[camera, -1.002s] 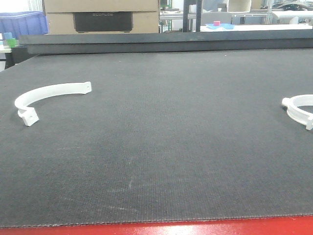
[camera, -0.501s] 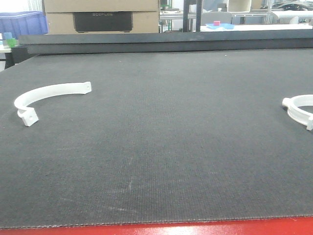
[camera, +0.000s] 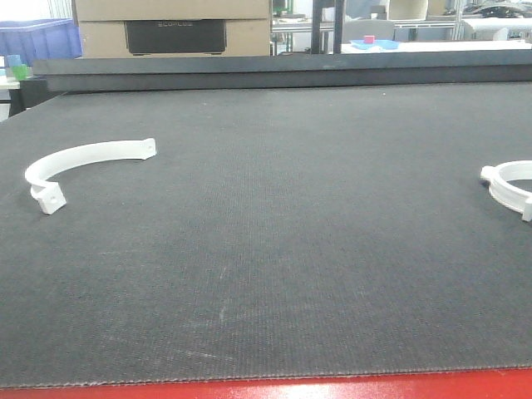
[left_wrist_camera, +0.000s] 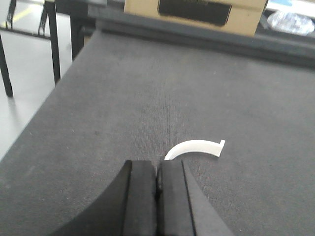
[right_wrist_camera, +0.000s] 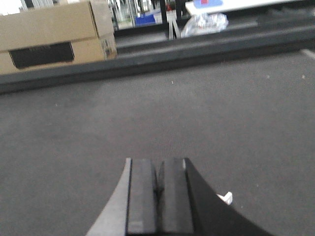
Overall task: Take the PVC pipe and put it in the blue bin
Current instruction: 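Lower the right gripper toward the end of the nearer white arc pipe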
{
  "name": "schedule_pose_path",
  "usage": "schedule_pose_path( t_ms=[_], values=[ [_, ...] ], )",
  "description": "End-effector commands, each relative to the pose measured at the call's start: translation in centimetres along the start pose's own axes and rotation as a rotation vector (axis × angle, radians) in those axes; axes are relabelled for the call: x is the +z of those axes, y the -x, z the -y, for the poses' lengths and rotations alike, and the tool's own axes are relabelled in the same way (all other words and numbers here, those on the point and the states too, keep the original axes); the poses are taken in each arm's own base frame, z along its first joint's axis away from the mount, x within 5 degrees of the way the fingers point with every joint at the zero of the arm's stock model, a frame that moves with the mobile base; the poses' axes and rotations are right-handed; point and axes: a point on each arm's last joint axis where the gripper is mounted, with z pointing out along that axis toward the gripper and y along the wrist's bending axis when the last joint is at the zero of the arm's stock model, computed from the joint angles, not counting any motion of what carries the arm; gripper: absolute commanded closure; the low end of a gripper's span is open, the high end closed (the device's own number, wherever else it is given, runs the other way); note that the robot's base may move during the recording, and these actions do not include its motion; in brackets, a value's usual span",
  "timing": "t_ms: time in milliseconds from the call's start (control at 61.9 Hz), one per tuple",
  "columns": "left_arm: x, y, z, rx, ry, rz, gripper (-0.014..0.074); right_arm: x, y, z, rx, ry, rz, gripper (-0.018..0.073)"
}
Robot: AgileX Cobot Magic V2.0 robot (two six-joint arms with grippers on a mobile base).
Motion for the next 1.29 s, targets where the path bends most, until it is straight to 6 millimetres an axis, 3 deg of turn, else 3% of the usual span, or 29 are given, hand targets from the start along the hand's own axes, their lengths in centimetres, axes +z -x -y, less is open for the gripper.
schedule_pose_path(
  t_ms=[0,178,937,1277],
  values=[
    [1.3,0.8,0.1,-0.014,-0.003,0.002,0.0707,1.1,0.4,0.1,0.002,-0.008,-0.024,0.0728],
    [3.8,1.2,-0.1,-0.011,0.008,0.052,0.0707,2.7,0.2,0.3,0.007,-0.018,-0.075,0.0728],
    [8.2,0.9,-0.3,-0.009,0.024,-0.046,0.0707,9.7,-3.9,1.7,-0.005,-0.047,-0.432,0.0728],
    [10.1,0.5,-0.4,-0.01,0.032,-0.06,0.0707,12.7,-4.5,2.2,-0.004,-0.068,-0.471,0.0721]
  ],
)
